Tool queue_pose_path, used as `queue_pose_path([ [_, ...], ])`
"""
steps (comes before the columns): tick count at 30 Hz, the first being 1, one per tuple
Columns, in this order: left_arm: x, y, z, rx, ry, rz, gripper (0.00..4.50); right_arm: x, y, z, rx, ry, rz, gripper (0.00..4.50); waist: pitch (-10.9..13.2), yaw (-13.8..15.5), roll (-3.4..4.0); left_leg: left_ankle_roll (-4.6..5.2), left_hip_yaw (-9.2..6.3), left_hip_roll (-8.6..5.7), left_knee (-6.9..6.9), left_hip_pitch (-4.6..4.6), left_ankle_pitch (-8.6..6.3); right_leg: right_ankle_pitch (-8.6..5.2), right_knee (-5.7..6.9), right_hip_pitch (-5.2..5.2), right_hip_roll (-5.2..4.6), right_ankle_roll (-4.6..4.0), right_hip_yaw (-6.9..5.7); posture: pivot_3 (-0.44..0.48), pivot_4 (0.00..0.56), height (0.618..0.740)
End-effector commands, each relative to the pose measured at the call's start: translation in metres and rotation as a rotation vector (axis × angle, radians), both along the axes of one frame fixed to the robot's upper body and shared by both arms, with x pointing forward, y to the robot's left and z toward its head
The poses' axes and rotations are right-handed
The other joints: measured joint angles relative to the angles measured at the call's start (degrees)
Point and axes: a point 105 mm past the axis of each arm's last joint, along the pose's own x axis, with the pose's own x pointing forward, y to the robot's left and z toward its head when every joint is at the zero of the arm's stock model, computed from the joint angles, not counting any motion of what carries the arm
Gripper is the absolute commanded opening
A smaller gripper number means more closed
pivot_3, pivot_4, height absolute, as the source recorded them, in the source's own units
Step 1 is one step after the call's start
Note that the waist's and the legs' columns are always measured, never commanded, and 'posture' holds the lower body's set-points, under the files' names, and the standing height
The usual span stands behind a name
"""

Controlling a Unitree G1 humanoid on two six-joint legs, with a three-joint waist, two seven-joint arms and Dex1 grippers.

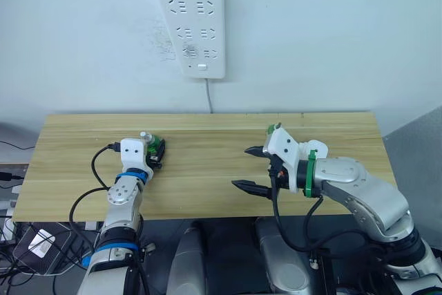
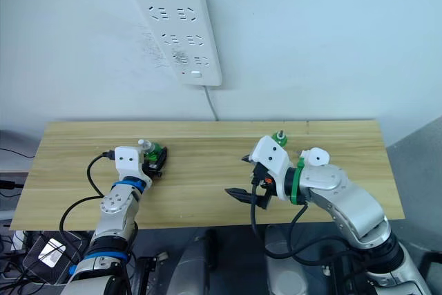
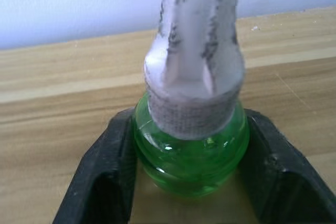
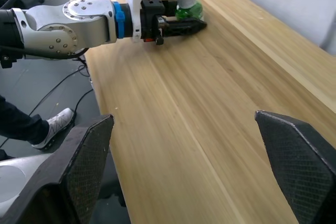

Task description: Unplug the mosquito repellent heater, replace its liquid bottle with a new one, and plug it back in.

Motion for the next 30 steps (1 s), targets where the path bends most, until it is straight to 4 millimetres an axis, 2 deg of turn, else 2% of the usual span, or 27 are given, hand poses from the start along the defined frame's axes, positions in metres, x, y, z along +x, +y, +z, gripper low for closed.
queue_pose_path([
  [1, -0.011, -0.003, -0.008, 0.102, 0.021, -0.053, 2.28, -0.011, -0.001, 0.008, 0.019, -0.050, 0.051, 4.50, 0.0, 0.0, -0.01, 0.00, 0.00, 0.00, -0.02, 0.00, 0.00, 0.00, -0.01, -0.01, 0.00, 0.00, 0.00, -0.230, 0.453, 0.740],
  [2, -0.012, -0.007, -0.003, 0.109, 0.006, -0.079, 2.28, -0.012, -0.002, 0.009, 0.018, -0.064, 0.061, 4.50, 0.0, 0.0, -0.01, 0.00, 0.00, 0.00, -0.04, 0.00, 0.00, 0.00, -0.02, -0.02, 0.00, 0.01, 0.00, -0.230, 0.444, 0.740],
  [5, -0.025, -0.052, 0.021, 0.201, -0.045, -0.365, 2.28, -0.014, -0.005, 0.016, 0.025, -0.111, 0.078, 4.50, 0.0, 0.0, -0.02, -0.02, 0.08, 0.02, -0.09, -0.06, 0.00, 0.00, -0.03, -0.10, -0.01, 0.00, 0.08, -0.235, 0.416, 0.740],
  [9, -0.039, -0.093, 0.039, 0.234, -0.019, -0.613, 2.28, -0.013, -0.003, 0.027, 0.069, -0.148, 0.072, 4.50, 0.0, 0.2, -0.06, -0.20, -0.03, 0.02, -0.12, -0.10, 0.10, 0.00, -0.02, -0.12, -0.02, 0.00, -0.04, -0.238, 0.387, 0.740],
  [12, -0.051, -0.125, 0.056, 0.276, 0.006, -0.829, 2.28, -0.010, 0.001, 0.036, 0.109, -0.177, 0.039, 4.50, -0.1, -0.1, -0.08, -0.23, 0.01, 0.01, -0.10, -0.10, 0.12, 0.00, -0.01, -0.12, -0.02, 0.00, 0.02, -0.257, 0.348, 0.740],
  [15, -0.055, -0.151, 0.078, 0.272, 0.029, -0.996, 2.28, -0.004, 0.010, 0.043, 0.154, -0.209, -0.022, 4.50, -0.4, -0.2, -0.13, -0.24, 0.00, 0.01, -0.10, -0.11, 0.13, 0.01, 0.00, -0.14, -0.01, 0.00, -0.02, -0.271, 0.318, 0.740],
  [21, -0.048, -0.167, 0.101, 0.280, 0.056, -1.085, 2.28, 0.005, 0.022, 0.045, 0.210, -0.229, -0.119, 4.50, -1.5, -0.8, -0.37, -0.25, -0.07, 0.00, -0.09, -0.20, 0.13, 0.18, 0.00, -0.19, -0.02, -0.27, -0.11, -0.287, 0.276, 0.740],
  [30, -0.050, -0.177, 0.112, 0.289, 0.131, -1.171, 2.28, 0.016, 0.033, 0.044, 0.281, -0.285, -0.259, 4.50, -3.4, -1.9, -0.40, -0.26, -0.26, 0.00, -0.10, -0.28, 0.14, 0.20, 0.02, -0.21, -0.03, -0.32, -0.32, -0.291, 0.238, 0.740],
])
